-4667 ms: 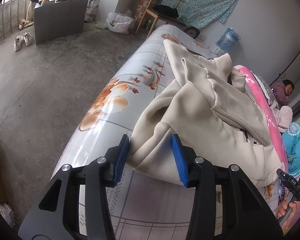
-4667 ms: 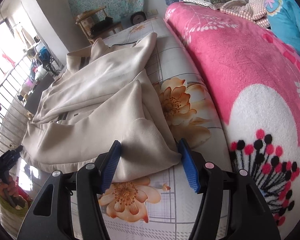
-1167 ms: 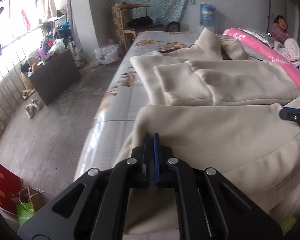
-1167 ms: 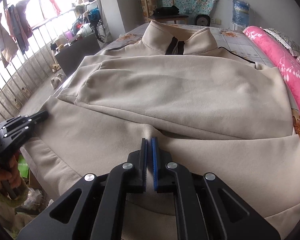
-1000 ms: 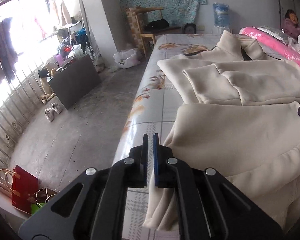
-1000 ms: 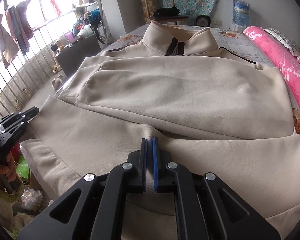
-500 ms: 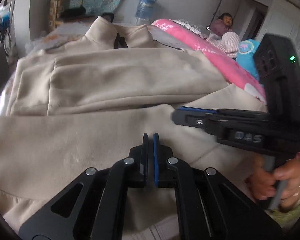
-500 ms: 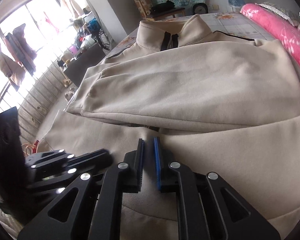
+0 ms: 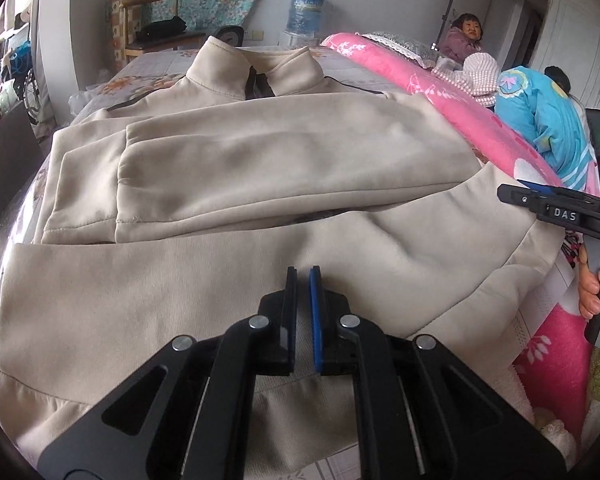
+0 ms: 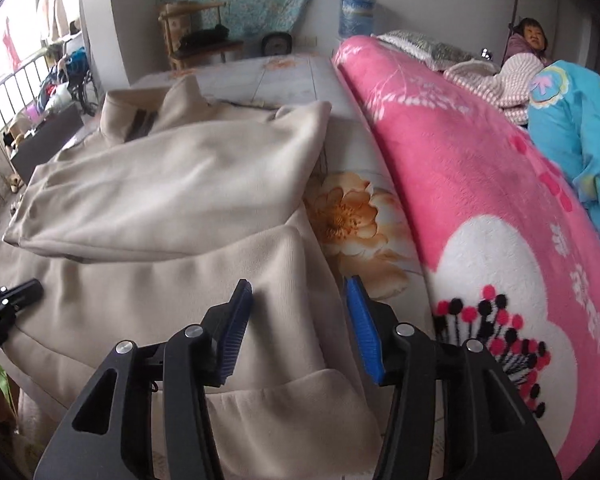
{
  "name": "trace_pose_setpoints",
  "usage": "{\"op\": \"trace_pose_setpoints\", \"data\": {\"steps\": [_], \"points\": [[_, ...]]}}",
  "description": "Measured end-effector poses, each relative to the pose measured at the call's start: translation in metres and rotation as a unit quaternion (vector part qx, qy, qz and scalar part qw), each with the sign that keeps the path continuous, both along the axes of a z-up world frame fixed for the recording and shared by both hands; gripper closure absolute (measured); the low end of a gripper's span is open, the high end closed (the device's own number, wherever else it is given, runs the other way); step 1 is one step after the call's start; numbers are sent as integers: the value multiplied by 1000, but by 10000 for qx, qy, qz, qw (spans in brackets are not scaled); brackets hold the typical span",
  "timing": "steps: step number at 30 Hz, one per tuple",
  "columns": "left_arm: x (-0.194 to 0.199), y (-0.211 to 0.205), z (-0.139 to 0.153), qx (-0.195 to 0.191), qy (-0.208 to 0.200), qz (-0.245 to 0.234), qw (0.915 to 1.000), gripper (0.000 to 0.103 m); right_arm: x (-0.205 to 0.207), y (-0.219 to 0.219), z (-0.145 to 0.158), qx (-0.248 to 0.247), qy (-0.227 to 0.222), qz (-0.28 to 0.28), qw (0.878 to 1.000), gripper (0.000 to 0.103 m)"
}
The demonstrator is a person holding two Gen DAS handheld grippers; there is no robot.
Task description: Fold large clothes
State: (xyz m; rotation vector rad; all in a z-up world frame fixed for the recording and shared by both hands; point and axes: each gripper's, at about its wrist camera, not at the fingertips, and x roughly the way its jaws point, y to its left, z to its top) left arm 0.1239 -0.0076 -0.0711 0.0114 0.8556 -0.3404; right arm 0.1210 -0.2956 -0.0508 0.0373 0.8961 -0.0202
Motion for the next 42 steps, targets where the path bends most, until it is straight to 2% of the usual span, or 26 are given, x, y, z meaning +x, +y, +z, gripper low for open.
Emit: {"op": "trace_pose_setpoints", "data": {"steps": [1,3,6,8,10,11,12,13,14,17,20,23,25,29,30,32,33,37,40,42], "points": [[-1,-1,0,53,-25,-3,10000,96,1,0,-2,19,19,9,10000,85],[-1,-3,0,151,-63,-2,9999,96,-4,1,7,-14,-233,-122,9997,92],[-2,-5,0,340,-155,-6,9993,96,-9,0,23,27,-637,-242,9977,92],[-2,-5,0,399,-192,-11,9990,96,-4,-3,16,-26,-575,-287,9979,93],[-3,-6,0,426,-200,-11,9989,96,7,-14,-8,-48,-293,-413,9987,93],[-3,-7,0,457,-200,-17,9988,96,10,-20,-16,90,-177,-368,9991,91],[-2,-7,0,494,-201,-19,9986,96,8,-26,-16,276,-245,-382,9986,84],[-2,-8,1,514,-195,-16,9985,96,5,-30,-11,367,-288,-401,9981,81],[-2,-8,1,522,-190,-15,9985,96,2,-34,-3,442,-321,-421,9976,71],[-2,-8,1,512,-195,-3,9985,96,-21,-41,28,557,-759,-509,9943,68],[-3,-8,0,509,-199,2,9985,96,-45,-25,52,841,-1020,48,9912,67],[-3,-8,0,506,-208,2,9985,96,-60,18,52,1022,-791,1037,9862,67],[-3,-8,0,511,-202,5,9985,96,-65,45,37,1106,-535,1526,9806,67],[-3,-7,-1,513,-197,-14,9985,96,-56,75,-14,715,19,1628,9841,67],[-3,-8,0,517,-206,-16,9984,96,-59,77,-14,665,-104,1614,9846,67],[-3,-8,1,538,-189,-53,9984,96,-58,79,-6,620,0,1520,9864,67],[-3,-8,1,535,-180,-67,9984,96,-60,82,2,629,-105,1540,9860,67],[-3,-5,0,452,-182,-108,9988,96,-76,101,27,962,-457,2109,9717,67],[-3,-2,-1,347,-176,-117,9992,96,-75,126,13,764,-317,2343,9686,67],[-3,-2,-2,333,-177,-149,9992,96,-69,139,-13,533,-55,2363,9702,67]]}}
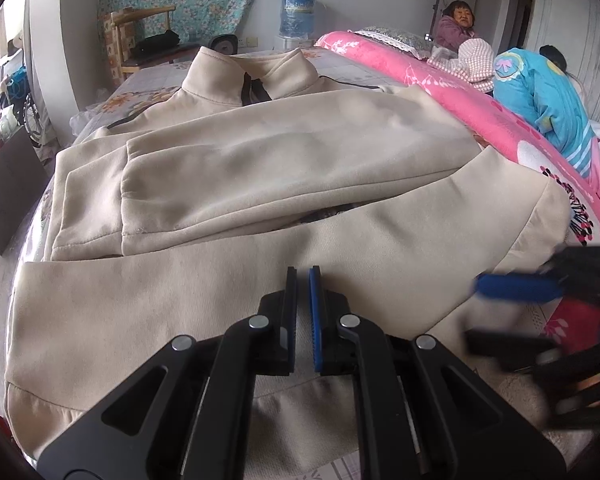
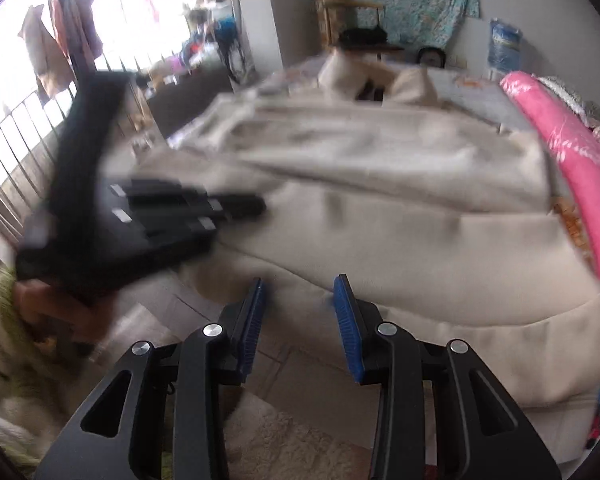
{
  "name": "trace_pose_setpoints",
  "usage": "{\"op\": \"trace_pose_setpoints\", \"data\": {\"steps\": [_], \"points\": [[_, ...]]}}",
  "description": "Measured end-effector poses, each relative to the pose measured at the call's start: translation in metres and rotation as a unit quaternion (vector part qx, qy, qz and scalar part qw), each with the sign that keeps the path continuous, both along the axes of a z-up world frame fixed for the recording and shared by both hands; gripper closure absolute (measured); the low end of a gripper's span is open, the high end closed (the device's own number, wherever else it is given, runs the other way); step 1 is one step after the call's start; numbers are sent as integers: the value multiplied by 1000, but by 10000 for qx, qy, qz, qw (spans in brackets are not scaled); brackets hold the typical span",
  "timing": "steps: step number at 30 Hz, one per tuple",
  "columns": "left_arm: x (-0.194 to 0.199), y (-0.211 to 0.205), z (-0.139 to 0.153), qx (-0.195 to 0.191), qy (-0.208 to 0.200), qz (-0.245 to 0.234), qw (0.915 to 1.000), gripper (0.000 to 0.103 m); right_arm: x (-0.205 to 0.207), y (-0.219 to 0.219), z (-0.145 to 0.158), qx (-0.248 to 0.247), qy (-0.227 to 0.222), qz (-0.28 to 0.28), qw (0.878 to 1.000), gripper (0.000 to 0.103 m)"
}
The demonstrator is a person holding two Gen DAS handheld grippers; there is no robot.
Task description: Fold large clothes
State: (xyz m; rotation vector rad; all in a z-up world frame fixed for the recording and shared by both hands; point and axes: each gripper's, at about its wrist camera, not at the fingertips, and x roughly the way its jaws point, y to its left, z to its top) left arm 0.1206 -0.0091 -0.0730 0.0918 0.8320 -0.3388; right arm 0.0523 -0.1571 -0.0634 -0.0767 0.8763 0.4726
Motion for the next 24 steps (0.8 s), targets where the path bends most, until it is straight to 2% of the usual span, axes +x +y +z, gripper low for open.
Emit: {"op": "trace_pose_setpoints", "data": {"steps": [1,3,7,11,14,18,21,24], "points": [[0,1,0,-7,-11,-18,10000,96,-3,2,1,-59,-176,7,9998,67],[0,1,0,-8,6,-61,10000,96,-7,4,9,-143,-115,-22,9998,68],[0,3,0,-99,10,-90,9999,96,-19,3,29,185,-335,118,9992,68],[3,7,0,-245,97,-104,9996,96,-9,11,2,237,-30,154,9996,68],[2,6,0,-207,104,-143,9996,96,-5,2,9,565,199,35,9982,69],[3,7,-1,-249,98,-141,9995,96,-14,3,24,700,-127,75,9974,69],[3,8,-1,-264,108,-127,9995,96,-6,14,-3,401,107,48,9991,68],[3,7,0,-229,133,-150,9995,96,-5,9,4,473,128,6,9988,68]]}}
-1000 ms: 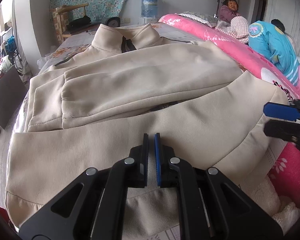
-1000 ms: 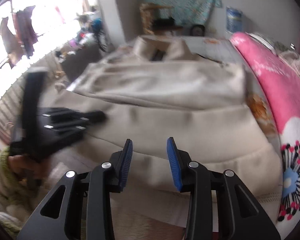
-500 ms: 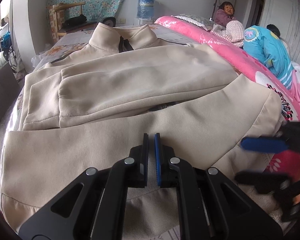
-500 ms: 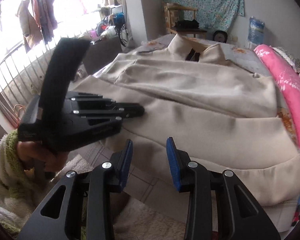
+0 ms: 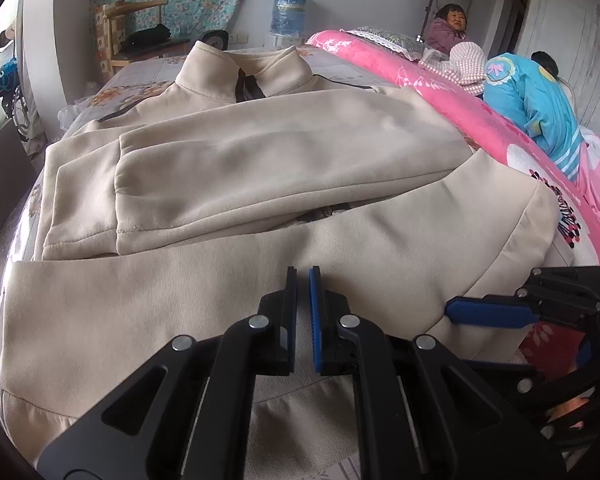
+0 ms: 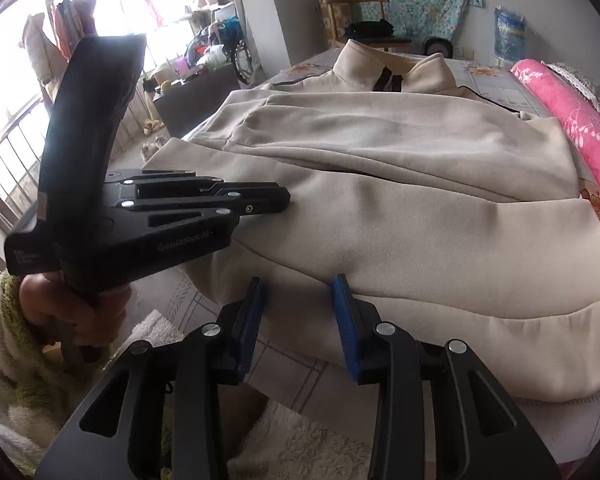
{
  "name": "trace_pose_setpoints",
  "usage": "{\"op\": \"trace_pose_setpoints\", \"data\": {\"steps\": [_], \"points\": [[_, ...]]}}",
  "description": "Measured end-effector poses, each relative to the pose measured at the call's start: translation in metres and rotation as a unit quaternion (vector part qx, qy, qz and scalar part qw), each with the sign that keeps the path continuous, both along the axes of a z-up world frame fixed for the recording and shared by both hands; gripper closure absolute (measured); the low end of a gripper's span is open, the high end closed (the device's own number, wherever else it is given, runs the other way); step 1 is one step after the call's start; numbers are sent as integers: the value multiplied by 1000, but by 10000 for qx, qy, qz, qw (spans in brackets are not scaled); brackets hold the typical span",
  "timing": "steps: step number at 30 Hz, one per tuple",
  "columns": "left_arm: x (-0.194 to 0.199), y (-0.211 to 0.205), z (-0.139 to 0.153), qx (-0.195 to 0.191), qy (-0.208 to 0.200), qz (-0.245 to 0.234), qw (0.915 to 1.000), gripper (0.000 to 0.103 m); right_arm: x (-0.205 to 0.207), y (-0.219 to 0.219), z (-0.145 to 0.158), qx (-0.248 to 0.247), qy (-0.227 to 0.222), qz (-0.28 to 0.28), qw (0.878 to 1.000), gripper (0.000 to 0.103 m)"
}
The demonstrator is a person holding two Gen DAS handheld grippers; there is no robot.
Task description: Fold large clothes
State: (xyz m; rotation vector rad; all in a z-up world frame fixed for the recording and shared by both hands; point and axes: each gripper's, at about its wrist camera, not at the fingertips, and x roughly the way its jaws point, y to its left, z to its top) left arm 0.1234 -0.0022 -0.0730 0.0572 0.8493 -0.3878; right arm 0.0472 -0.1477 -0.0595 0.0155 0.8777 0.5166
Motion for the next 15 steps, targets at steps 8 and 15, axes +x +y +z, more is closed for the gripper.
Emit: {"op": "trace_pose_setpoints", "data": {"steps": [8,15], "points": [[0,2,-1,-84,10,1,10000,96,12,-31,-1,-463,-59,-916,9947,50],[0,1,1,-38,63,-4,10000,96,17,-42,12,-340,-318,-1211,9915,28]]}}
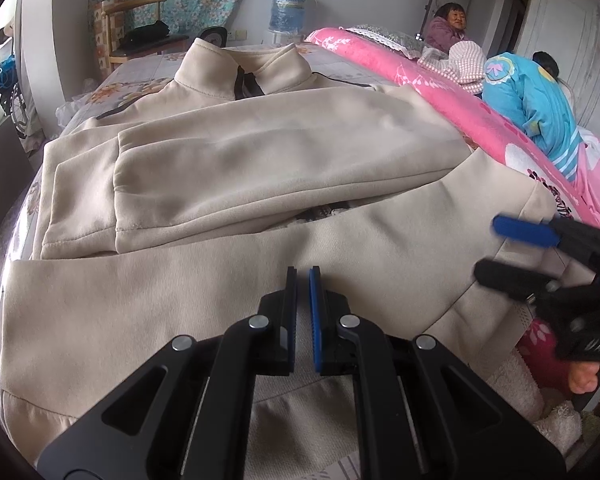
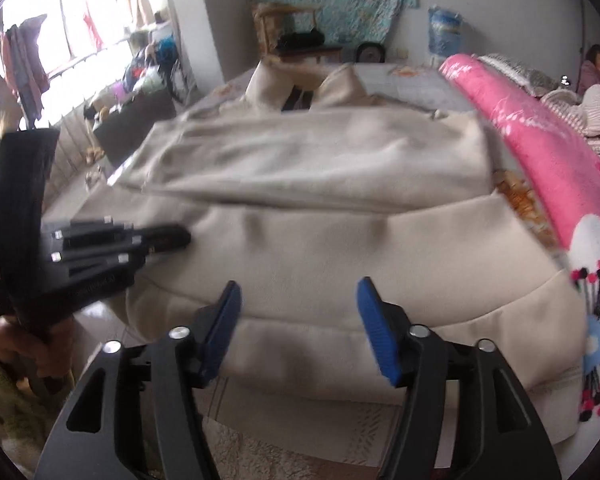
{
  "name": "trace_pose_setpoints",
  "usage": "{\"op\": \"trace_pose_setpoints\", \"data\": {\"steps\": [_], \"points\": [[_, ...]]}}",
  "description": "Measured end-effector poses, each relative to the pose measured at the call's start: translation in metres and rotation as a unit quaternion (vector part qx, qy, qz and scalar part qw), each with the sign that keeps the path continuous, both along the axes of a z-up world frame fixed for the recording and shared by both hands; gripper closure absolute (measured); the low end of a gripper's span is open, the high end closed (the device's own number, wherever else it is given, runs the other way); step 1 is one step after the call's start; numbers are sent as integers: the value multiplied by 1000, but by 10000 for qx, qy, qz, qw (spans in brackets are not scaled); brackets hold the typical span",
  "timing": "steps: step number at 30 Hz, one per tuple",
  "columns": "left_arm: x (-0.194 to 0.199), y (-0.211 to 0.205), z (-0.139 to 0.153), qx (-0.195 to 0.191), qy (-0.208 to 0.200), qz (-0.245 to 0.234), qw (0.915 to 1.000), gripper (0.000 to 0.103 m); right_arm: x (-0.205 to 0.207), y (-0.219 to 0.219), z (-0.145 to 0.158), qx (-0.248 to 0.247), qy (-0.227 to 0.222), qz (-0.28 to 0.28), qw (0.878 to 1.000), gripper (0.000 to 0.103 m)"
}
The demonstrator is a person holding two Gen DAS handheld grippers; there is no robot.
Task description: Fold large clothes
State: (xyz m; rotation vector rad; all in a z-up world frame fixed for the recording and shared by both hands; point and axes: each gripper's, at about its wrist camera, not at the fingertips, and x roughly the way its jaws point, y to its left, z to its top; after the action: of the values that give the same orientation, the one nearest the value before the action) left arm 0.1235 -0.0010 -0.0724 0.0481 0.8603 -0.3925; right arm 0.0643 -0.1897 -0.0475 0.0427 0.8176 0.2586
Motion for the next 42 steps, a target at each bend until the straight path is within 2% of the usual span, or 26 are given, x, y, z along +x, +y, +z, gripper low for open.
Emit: {"op": "trace_pose_setpoints", "data": {"steps": [3,6,10,13,14,16,18,21,26,30,42], "points": [[0,-1,0,18,16,46,10000,96,4,-15,1,-21,-138,-325,9994,25],[0,-3,0,55,20,65,10000,96,17,-24,-21,-137,277,-609,9977,23],[-1,-5,1,115,27,64,9999,97,20,-18,-29,-405,197,-566,9974,19],[-1,-6,3,178,60,75,9998,96,26,-19,-30,-287,213,-579,9977,15],[-1,-7,5,239,49,75,9997,94,23,-19,-30,-308,210,-575,9976,15],[-7,-8,14,473,-188,122,9986,85,22,-17,-31,-369,197,-558,9976,15],[-11,-6,22,506,-289,112,9982,79,20,-19,-30,-349,184,-546,9977,15],[-12,1,24,546,-200,206,9981,74,16,-19,-28,-359,180,-535,9978,14],[-12,10,9,615,153,433,9971,68,14,-19,-28,-370,186,-531,9977,13],[-14,7,5,696,122,457,9965,60,14,-19,-28,-379,191,-528,9977,13],[-12,5,4,705,138,494,9962,55,14,-19,-28,-376,183,-523,9978,13]]}}
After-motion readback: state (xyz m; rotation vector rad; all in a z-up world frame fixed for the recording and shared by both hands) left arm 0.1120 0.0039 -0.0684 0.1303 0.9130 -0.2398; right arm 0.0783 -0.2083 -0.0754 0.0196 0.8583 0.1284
